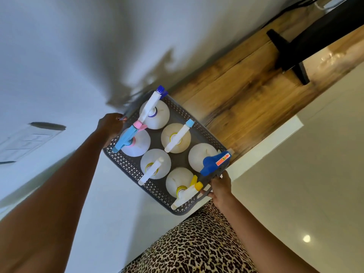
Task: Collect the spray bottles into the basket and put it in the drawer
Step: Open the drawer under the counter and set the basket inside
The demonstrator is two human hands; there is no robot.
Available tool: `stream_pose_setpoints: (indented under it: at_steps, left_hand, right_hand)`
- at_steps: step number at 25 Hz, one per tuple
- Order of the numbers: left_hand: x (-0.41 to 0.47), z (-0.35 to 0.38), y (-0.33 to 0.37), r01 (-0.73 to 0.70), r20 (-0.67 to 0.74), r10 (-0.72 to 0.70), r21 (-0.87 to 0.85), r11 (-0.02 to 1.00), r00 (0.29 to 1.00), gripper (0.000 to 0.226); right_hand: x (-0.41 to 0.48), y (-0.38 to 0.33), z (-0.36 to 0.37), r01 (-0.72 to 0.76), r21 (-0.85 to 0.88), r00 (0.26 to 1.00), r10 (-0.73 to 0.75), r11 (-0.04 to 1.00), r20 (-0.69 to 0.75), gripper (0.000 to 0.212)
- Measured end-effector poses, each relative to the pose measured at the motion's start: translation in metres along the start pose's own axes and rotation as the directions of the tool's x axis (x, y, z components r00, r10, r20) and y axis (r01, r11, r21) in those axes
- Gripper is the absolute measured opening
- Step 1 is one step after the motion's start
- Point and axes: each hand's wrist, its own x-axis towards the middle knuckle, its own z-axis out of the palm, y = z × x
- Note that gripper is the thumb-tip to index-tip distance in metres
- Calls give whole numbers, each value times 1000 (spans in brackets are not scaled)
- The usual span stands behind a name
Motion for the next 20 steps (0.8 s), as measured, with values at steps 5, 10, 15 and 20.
stream_pose_setpoints:
  at_steps: [5,10,15,20]
  left_hand:
    - [-47,-13,-38,71,-2,-73,-198,978,997,30]
    - [-122,-25,-96,120,28,-123,-509,852,992,23]
    - [-194,-28,-181,179,38,-202,-644,744,979,22]
    - [-278,-24,-286,228,38,-309,-762,606,950,11]
  right_hand:
    - [-15,-23,-11,176,-198,984,-176,964,21,31]
    - [-52,-41,-10,357,-349,934,-339,867,113,34]
    - [-99,-16,9,492,-368,871,-446,789,206,28]
    - [-131,57,50,527,-483,849,-445,699,283,40]
